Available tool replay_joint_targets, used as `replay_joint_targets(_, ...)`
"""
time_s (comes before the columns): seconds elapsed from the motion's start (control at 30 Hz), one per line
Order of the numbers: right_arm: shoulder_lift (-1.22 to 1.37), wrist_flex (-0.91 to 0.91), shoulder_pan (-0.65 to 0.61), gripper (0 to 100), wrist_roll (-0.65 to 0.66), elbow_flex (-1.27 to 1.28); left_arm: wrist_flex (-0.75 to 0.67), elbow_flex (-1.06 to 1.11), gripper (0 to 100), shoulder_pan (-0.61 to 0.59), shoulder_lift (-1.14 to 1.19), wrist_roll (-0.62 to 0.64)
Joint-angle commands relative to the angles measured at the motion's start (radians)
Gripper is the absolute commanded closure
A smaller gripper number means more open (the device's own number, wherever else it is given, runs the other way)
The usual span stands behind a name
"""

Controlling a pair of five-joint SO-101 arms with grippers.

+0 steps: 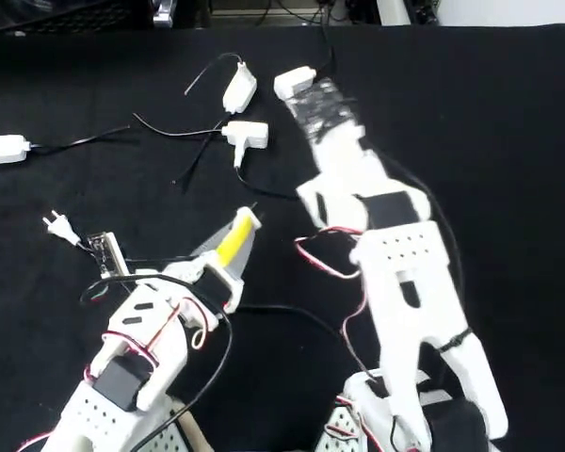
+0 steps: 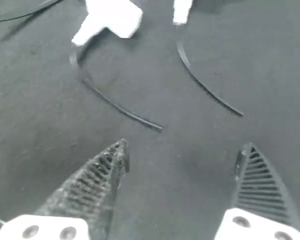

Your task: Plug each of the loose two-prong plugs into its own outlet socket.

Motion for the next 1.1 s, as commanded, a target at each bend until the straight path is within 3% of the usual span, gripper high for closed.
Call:
replay_joint_targets(0.0,-0.027,0.002,0.002,65.5,-0.034,0.002,-0.003,0.002,97,-0.108,-0.006,-0.095)
replay_joint_targets(0.07,0.008,0.014,-0.028,65.6,-0.063,-0.012,0.035,-0.008,97,-0.203,-0.006,-0.089)
replay_joint_targets(0.2,0.139,0.13,-0.077,65.6,-0.106,-0.117,0.308,-0.137,97,-0.344,-0.006,-0.081)
replay_joint_targets(0.3,0.254,0.21,-0.11,65.6,-0.097,-0.206,0.525,-0.239,97,-0.384,-0.006,-0.103)
replay_joint_targets(0.4,0.34,0.252,-0.158,65.6,-0.015,-0.249,0.661,-0.283,97,-0.386,-0.006,-0.221)
replay_joint_targets(0.5,0.377,0.269,-0.229,65.6,0.097,-0.246,0.736,-0.323,97,-0.386,-0.006,-0.281)
replay_joint_targets(0.73,0.383,0.238,-0.376,65.6,0.256,-0.156,0.905,-0.455,97,-0.38,-0.006,-0.288)
replay_joint_targets(0.87,0.392,0.239,-0.459,65.6,0.252,-0.117,0.95,-0.472,97,-0.386,-0.006,-0.295)
replay_joint_targets(1.07,0.433,0.233,-0.539,65.7,0.212,-0.087,1.14,-0.553,97,-0.437,-0.006,-0.476)
